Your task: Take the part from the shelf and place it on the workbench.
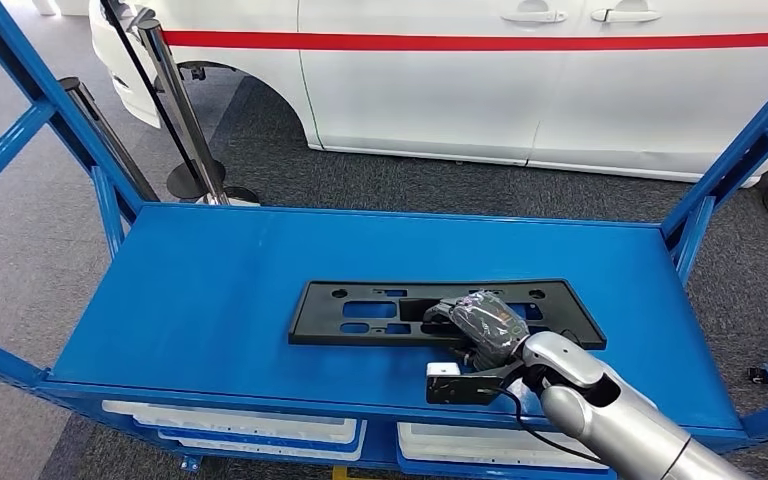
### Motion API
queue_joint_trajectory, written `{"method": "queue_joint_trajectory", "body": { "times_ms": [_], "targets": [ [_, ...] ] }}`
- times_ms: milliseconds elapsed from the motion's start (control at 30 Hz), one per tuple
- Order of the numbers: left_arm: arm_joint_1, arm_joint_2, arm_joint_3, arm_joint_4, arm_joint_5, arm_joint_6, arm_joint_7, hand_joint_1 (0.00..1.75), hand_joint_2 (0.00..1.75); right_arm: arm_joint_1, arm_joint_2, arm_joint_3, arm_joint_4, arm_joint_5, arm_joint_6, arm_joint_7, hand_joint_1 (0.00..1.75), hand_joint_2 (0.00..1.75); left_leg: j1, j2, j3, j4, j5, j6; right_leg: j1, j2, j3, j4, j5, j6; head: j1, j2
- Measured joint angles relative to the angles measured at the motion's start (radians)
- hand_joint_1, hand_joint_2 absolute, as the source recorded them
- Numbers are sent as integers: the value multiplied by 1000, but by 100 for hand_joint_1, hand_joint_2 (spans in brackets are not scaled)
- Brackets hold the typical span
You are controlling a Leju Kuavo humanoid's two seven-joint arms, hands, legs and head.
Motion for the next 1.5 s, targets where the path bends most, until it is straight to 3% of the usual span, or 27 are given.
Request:
{"method": "queue_joint_trajectory", "body": {
  "times_ms": [300, 633, 767, 1067, 1500],
  "targets": [
    [0, 0, 0, 0, 0, 0, 0, 0, 0, -1, 0, -4, 0, 3, 1, 0, 168, 175, 0, 0, 2, 0, 0, 0, 0, 0, 1, 0, 0, 0, 0, 0],
    [5, 0, 0, 0, 5, 0, -18, 0, 0, -7, 0, -13, -2, 15, 17, 12, 172, 175, 0, 0, 4, 0, 0, 0, 0, 1, 4, 0, 0, 0, 0, 0],
    [7, 0, 0, 0, 10, 0, -29, 0, 175, -8, 0, -17, -4, 21, 18, 18, 175, 175, -1, 1, 6, 0, 0, 0, 0, 1, 5, 0, 0, 0, 0, 0],
    [26, -3, 0, 8, 21, 2, -109, 0, 175, -4, -9, -32, -32, 31, 24, 25, 175, 175, 1, 2, 5, 0, -1, 0, 1, 2, 5, -1, 0, 0, 0, 0],
    [31, -8, 0, 20, 16, 0, -132, 0, 175, 76, -9, -129, -172, 114, -125, 25, 175, 175, 5, -2, -6, 1, 0, 0, 5, 0, -5, 0, 0, 0, 0, 0]
  ]
}}
